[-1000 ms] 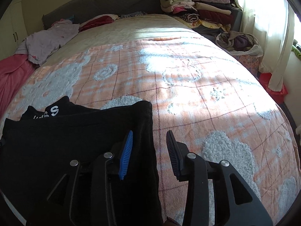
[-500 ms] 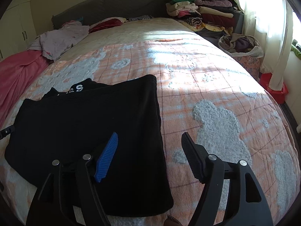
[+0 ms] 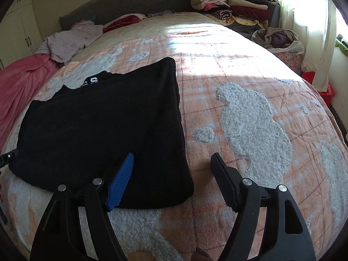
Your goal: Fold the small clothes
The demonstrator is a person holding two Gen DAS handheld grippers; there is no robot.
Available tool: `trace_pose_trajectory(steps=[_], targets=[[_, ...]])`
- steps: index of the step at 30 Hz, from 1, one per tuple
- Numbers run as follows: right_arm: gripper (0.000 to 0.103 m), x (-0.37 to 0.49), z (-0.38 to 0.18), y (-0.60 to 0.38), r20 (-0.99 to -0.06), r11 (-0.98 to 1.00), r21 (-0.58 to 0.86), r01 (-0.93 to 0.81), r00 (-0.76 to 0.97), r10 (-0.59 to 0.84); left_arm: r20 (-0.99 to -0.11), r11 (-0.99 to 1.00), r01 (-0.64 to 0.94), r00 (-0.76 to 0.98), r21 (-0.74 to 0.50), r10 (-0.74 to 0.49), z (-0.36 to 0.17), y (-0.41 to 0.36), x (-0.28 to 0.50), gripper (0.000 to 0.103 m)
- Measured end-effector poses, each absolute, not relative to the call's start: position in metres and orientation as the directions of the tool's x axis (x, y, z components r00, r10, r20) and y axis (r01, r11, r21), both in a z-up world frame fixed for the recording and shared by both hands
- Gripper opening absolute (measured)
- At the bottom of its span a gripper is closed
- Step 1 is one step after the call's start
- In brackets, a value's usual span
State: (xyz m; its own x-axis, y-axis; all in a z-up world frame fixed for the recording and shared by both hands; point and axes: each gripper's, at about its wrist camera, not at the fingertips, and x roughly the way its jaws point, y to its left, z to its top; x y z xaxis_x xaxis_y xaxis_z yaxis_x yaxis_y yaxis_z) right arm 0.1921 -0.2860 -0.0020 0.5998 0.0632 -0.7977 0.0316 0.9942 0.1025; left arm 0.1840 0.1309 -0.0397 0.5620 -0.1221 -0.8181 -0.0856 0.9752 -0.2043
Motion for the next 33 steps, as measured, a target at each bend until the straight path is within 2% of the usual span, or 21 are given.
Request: trace_pose_trajectory(steps=[2,4,5,7,9,11,15,18,22,24,30,31,33], targets=[[0.064,0.187,-0.003,-0.286,-0.792,0.993,0.117,0.028,0.605,0.076,-0.818,0.973,-0.089,0.56,-0.214,-0.129,-0.041,0.133,0.178,0.056],[0.042,0.182,-0.001,-0.284,-0.786,0.987,0.16,0.004,0.606,0.125,-0.812,0.969,-0.087,0.565,-0.233,-0.145,-0.041,0.134,0.172,0.055],[0.04,0.181,0.0,-0.283,-0.783,0.987,0.162,0.003,0.609,0.126,-0.806,0.964,-0.083,0.569,-0.251,-0.161,-0.041,0.135,0.169,0.053],[0.035,0.18,0.005,-0.282,-0.774,0.986,0.164,-0.007,0.618,0.133,-0.788,0.949,-0.064,0.575,-0.309,-0.218,-0.041,0.136,0.166,0.036],[0.033,0.18,0.008,-0.284,-0.768,0.984,0.178,-0.009,0.625,0.144,-0.773,0.933,-0.049,0.576,-0.356,-0.265,-0.041,0.135,0.165,0.026],[0.033,0.18,0.011,-0.288,-0.762,0.98,0.197,-0.005,0.629,0.156,-0.772,0.935,-0.043,0.578,-0.351,-0.263,-0.04,0.132,0.164,0.025],[0.033,0.184,0.01,-0.299,-0.748,0.965,0.26,0.018,0.636,0.189,-0.759,0.927,-0.035,0.586,-0.374,-0.284,-0.038,0.131,0.164,0.017],[0.009,0.184,0.011,-0.301,-0.735,0.959,0.284,0.006,0.643,0.214,-0.75,0.923,-0.018,0.59,-0.384,-0.301,-0.036,0.13,0.161,0.01],[0.009,0.172,0.023,-0.303,-0.712,0.965,0.264,-0.002,0.674,0.196,-0.738,0.928,-0.005,0.608,-0.373,-0.293,-0.029,0.129,0.15,0.01],[0.009,0.171,0.017,-0.303,-0.732,0.974,0.225,0.012,0.662,0.16,-0.754,0.931,-0.023,0.594,-0.364,-0.28,-0.032,0.129,0.15,0.01],[0.025,0.17,-0.002,-0.299,-0.752,0.984,0.164,0.07,0.655,0.078,-0.789,0.941,-0.05,0.561,-0.334,-0.25,-0.041,0.131,0.155,0.019],[0.032,0.17,-0.001,-0.298,-0.752,0.986,0.147,0.084,0.657,0.056,-0.789,0.941,-0.051,0.561,-0.335,-0.25,-0.042,0.132,0.155,0.022],[0.034,0.168,0.0,-0.298,-0.749,0.986,0.139,0.095,0.662,0.042,-0.789,0.942,-0.058,0.563,-0.332,-0.244,-0.041,0.134,0.155,0.026]])
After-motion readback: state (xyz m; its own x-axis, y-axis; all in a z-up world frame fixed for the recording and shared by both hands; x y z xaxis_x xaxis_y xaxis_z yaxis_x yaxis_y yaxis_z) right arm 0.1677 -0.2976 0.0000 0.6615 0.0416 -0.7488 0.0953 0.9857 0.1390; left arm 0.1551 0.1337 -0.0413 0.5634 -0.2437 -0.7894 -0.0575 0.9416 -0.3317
